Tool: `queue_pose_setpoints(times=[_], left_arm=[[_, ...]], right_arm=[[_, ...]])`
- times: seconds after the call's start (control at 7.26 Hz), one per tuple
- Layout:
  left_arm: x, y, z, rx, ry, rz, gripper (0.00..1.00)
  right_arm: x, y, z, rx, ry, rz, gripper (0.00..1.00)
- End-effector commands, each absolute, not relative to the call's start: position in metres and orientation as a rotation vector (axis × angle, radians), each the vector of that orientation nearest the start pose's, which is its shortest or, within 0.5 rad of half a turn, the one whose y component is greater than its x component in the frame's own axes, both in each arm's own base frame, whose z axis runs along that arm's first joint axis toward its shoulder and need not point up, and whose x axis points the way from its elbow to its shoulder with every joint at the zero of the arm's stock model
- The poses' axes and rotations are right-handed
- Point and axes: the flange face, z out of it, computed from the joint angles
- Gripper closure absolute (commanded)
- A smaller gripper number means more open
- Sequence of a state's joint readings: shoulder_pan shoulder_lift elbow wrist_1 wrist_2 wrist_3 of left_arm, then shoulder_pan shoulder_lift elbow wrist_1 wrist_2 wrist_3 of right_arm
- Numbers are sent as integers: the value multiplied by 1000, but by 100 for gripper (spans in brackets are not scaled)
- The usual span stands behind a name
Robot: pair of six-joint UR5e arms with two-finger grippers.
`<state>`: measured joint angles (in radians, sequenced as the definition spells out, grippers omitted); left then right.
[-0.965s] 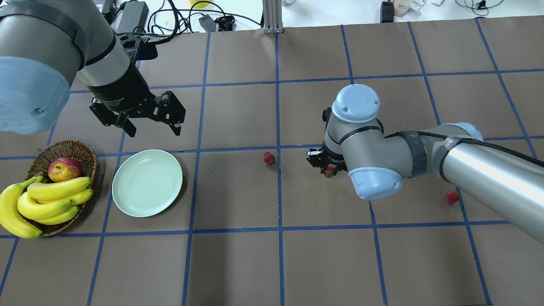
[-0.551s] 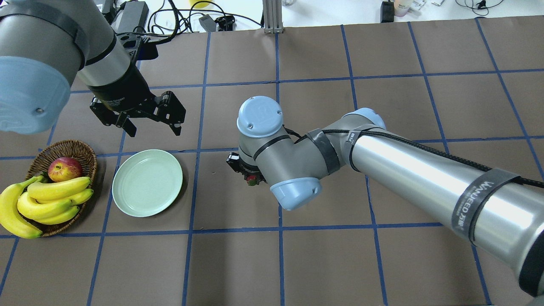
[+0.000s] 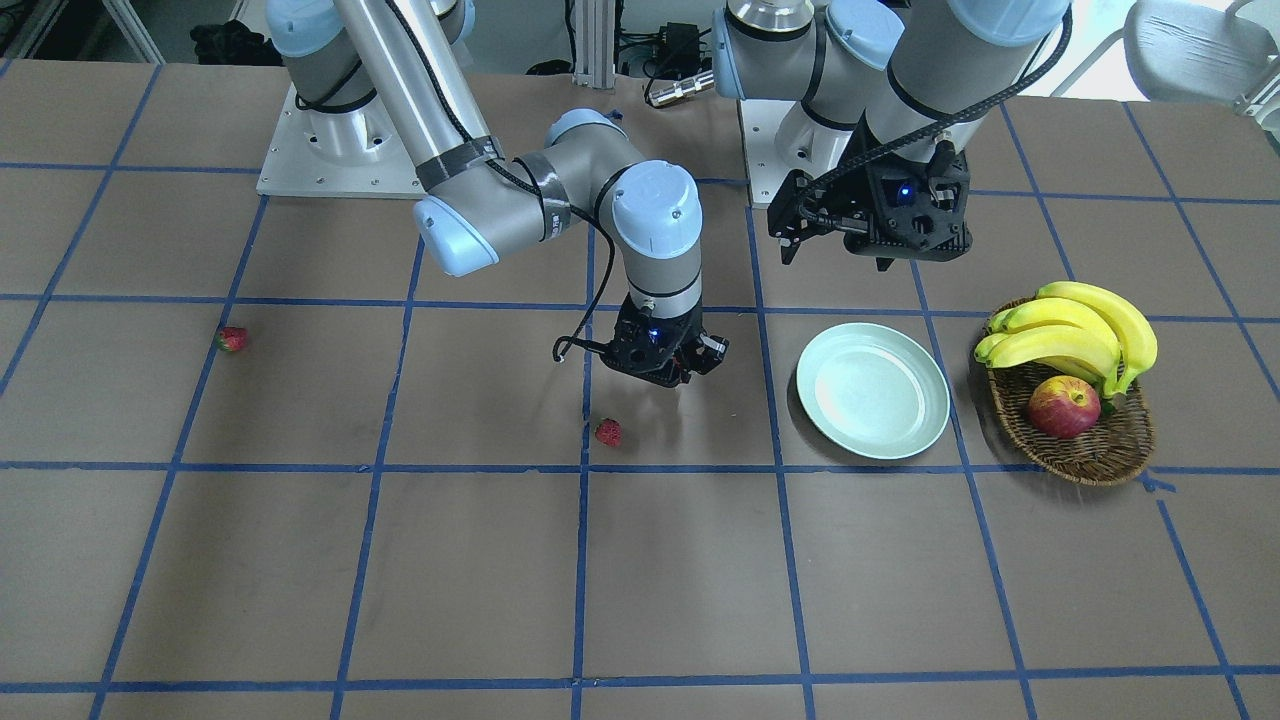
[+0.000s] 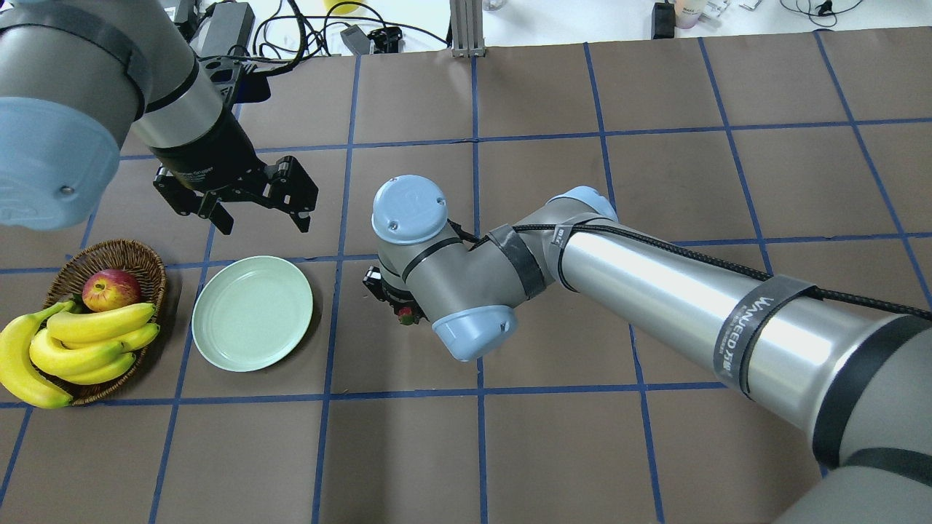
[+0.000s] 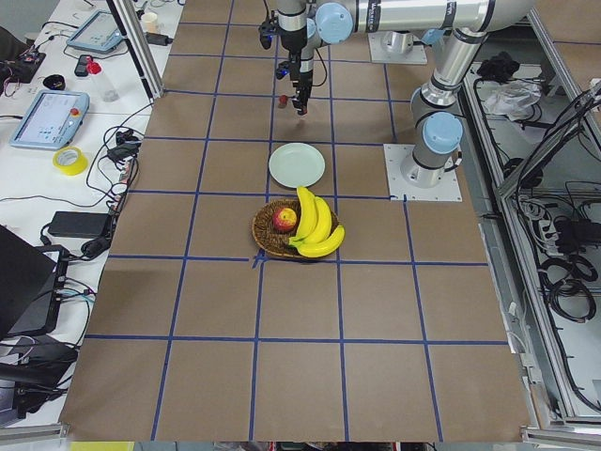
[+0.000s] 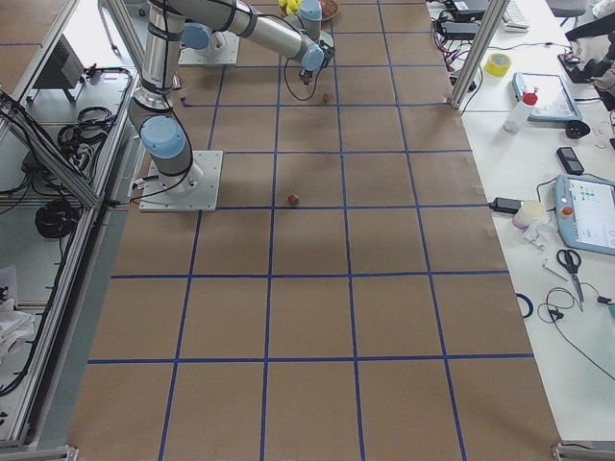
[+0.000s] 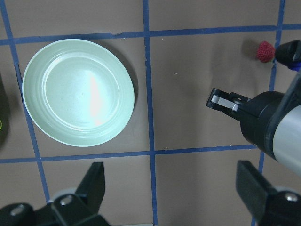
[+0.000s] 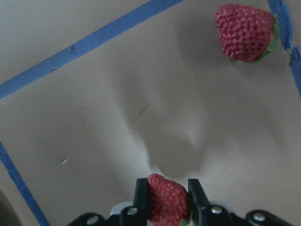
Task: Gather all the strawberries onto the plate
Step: 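Carry the strawberry toward the plate and release it beside the first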
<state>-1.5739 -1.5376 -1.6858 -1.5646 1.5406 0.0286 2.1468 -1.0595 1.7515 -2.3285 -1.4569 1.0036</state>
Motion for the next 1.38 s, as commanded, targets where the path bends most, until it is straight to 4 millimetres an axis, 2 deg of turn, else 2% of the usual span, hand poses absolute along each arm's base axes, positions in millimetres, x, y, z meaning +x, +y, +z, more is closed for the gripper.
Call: queue_pose_setpoints(times=[0.0, 0.28, 0.55, 0.69, 0.83, 0.96, 1.24], left_arm=[[-138, -468, 448, 49, 3171, 121, 0], [-138, -468, 449, 52, 3169, 119, 0], [-138, -469, 447, 44, 3170, 123, 0], [-138, -468, 449, 52, 3169, 119, 0], [-138, -468, 449, 49, 3169, 119, 0], [-138, -469, 448, 44, 3172, 121, 0], [-137, -467, 449, 57, 3168, 118, 0]], right_arm=[[454, -440, 184, 637, 2988, 14, 100], [455, -442, 183, 637, 2981, 20, 100], [454, -442, 183, 644, 2989, 6, 4], [454, -442, 183, 645, 2989, 6, 0], [452, -442, 189, 643, 2985, -8, 0], [448, -441, 205, 638, 2997, -58, 0], [397, -445, 237, 473, 3112, 1, 0]])
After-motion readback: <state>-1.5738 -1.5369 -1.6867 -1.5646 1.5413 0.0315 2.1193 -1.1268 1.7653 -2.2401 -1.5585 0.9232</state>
